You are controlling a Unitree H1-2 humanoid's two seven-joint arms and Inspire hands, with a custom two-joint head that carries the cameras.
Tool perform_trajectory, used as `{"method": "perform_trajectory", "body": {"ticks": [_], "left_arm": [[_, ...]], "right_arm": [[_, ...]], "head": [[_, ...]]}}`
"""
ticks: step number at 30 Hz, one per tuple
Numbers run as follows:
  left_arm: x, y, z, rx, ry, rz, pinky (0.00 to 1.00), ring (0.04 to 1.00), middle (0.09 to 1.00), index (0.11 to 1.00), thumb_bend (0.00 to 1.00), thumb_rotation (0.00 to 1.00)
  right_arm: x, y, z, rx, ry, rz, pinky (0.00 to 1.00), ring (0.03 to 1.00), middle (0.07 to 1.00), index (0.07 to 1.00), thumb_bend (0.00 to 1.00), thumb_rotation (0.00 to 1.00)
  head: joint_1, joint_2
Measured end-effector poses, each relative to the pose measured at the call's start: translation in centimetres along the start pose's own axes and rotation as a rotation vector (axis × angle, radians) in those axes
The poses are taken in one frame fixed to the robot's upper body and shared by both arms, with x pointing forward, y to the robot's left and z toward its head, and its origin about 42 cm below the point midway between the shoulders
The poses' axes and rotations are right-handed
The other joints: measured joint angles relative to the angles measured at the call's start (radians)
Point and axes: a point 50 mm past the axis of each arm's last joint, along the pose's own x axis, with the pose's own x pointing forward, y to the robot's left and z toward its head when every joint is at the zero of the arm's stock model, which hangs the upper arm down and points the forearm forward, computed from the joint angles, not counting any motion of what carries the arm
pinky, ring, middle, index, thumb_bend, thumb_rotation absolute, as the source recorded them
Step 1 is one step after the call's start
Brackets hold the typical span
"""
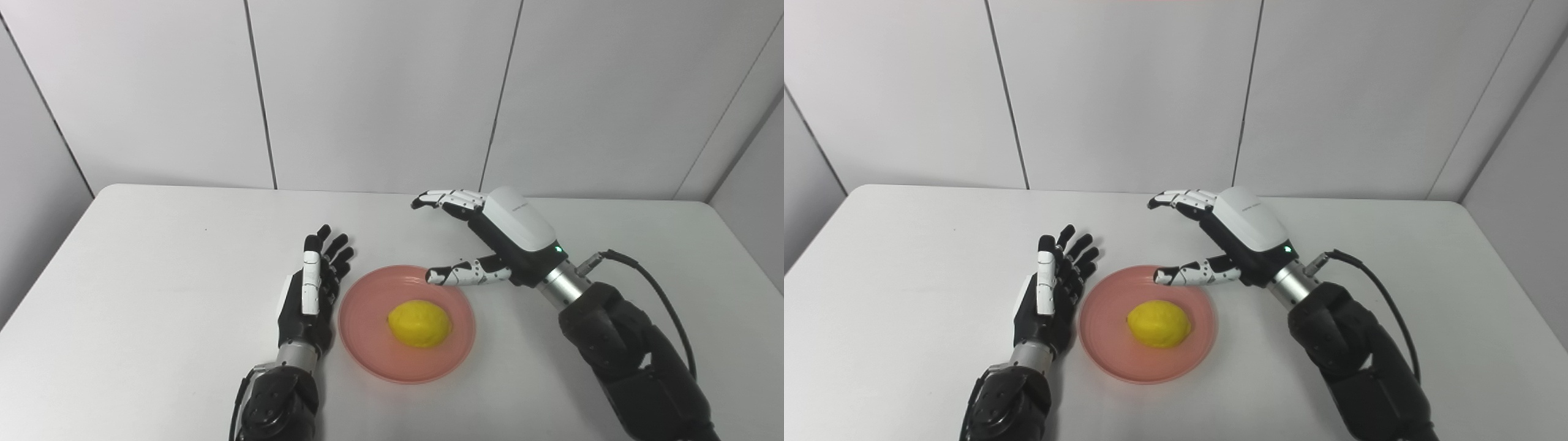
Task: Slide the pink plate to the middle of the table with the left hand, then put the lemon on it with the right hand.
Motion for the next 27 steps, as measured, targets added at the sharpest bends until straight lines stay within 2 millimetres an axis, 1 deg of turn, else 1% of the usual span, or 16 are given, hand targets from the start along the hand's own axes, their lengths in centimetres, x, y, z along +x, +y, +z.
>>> {"method": "perform_trajectory", "body": {"ticks": [2,3,5,7,10,14,15,17,19,21,24,27], "left_arm": [[0.4,0.7,0.2,0.056,-0.010,-0.004,1.00,0.972,0.984,1.000,0.87,1.00],[0.5,1.0,0.3,0.074,-0.015,-0.003,1.00,0.979,0.989,1.000,0.89,1.00],[1.0,1.6,0.4,0.102,-0.024,0.002,1.00,0.985,0.993,1.000,0.90,1.00],[1.7,2.0,0.4,0.125,-0.030,0.008,1.00,0.995,0.998,1.000,0.89,1.00],[2.4,2.7,0.6,0.156,-0.041,0.011,1.00,1.000,1.000,0.996,0.87,1.00],[3.3,3.2,0.8,0.170,-0.038,0.022,1.00,1.000,0.996,0.984,0.87,1.00],[3.6,3.3,0.9,0.170,-0.037,0.024,1.00,1.000,0.996,0.984,0.87,1.00],[4.0,3.5,1.1,0.171,-0.035,0.031,1.00,1.000,1.000,0.991,0.86,1.00],[4.5,3.7,1.3,0.174,-0.030,0.043,1.00,1.000,1.000,0.995,0.85,1.00],[4.8,3.8,1.4,0.181,-0.029,0.055,1.00,1.000,1.000,0.998,0.85,1.00],[5.1,3.8,1.4,0.188,-0.029,0.078,1.00,1.000,1.000,0.998,0.82,1.00],[5.2,3.4,1.3,0.183,-0.036,0.103,1.00,1.000,1.000,1.000,0.82,1.00]], "right_arm": [[-0.2,0.0,-0.5,0.089,0.053,-0.034,0.80,0.863,0.871,0.852,0.86,1.00],[-0.2,-0.1,-0.6,0.132,0.075,-0.052,0.85,0.902,0.903,0.876,0.84,1.00],[-0.2,-0.2,-1.0,0.225,0.124,-0.094,0.89,0.925,0.919,0.900,0.82,1.00],[-0.3,-0.1,-1.4,0.355,0.193,-0.148,0.93,0.932,0.927,0.921,0.84,1.00],[-0.7,0.8,-1.8,0.496,0.271,-0.207,0.92,0.926,0.933,0.937,0.85,1.00],[-1.4,2.4,-2.4,0.620,0.362,-0.233,0.99,0.958,0.957,0.947,0.89,1.00],[-1.5,2.5,-2.7,0.645,0.390,-0.246,0.99,0.960,0.959,0.947,0.90,1.00],[-1.8,2.5,-3.1,0.695,0.419,-0.277,1.00,0.971,0.978,0.964,0.87,1.00],[-2.0,2.5,-3.3,0.754,0.426,-0.318,1.00,0.977,0.985,0.969,0.86,1.00],[-2.1,2.7,-3.4,0.845,0.444,-0.369,1.00,0.989,0.996,0.978,0.86,1.00],[-2.5,4.0,-3.7,0.961,0.487,-0.401,1.00,1.000,1.000,0.993,0.88,1.00],[-3.2,5.8,-3.9,1.039,0.549,-0.391,1.00,1.000,1.000,0.995,0.90,1.00]], "head": [[-0.003,0.002],[-0.003,0.002],[-0.003,0.002],[-0.002,0.002],[-0.002,0.005],[0.002,0.002],[-0.005,-0.003],[-0.011,-0.003],[-0.009,-0.005],[-0.009,-0.005],[-0.003,-0.005],[-0.002,-0.003]]}}
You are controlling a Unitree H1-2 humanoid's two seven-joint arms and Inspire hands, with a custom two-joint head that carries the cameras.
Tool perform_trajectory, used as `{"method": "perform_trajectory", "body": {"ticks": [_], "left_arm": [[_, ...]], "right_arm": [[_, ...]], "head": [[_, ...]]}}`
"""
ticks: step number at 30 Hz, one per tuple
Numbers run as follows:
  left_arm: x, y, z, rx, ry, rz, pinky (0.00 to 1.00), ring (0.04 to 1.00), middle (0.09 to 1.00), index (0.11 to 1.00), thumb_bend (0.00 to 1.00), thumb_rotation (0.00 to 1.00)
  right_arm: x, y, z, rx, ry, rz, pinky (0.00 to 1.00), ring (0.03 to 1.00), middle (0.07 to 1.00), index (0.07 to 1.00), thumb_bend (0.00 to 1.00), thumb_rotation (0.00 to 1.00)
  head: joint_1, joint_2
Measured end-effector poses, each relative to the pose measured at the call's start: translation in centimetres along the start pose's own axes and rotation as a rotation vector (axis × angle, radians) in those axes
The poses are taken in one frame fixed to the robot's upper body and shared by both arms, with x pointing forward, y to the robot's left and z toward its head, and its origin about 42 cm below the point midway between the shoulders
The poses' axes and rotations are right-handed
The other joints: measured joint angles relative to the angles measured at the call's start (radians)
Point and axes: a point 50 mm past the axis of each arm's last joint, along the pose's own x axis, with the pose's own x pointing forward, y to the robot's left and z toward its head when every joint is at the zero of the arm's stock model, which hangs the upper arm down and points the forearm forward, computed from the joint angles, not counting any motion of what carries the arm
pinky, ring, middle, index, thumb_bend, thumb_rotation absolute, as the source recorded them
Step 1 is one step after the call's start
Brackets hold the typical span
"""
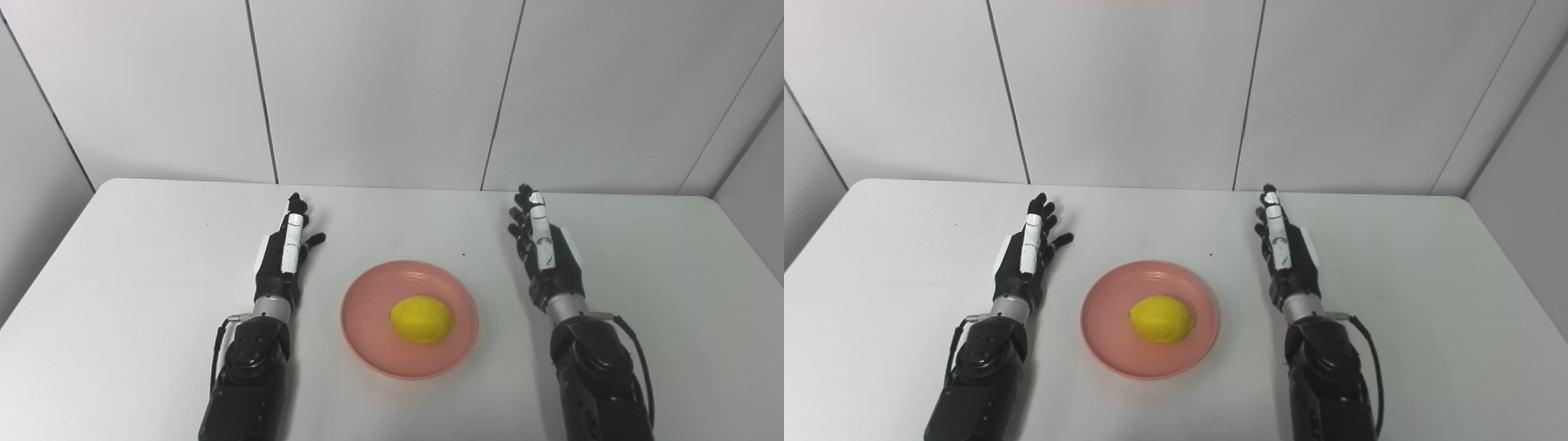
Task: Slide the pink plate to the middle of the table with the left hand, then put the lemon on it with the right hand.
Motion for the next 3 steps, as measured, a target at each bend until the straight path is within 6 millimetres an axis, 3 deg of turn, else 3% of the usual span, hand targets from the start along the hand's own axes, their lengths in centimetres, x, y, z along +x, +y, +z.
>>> {"method": "perform_trajectory", "body": {"ticks": [3], "left_arm": [[-0.07,-0.23,-0.04,0.001,-0.004,0.019,1.00,1.000,1.000,1.000,0.83,1.00]], "right_arm": [[-0.30,0.14,-0.83,0.058,0.032,-0.010,1.00,1.000,1.000,1.000,0.91,1.00]], "head": [[0.008,0.000]]}}
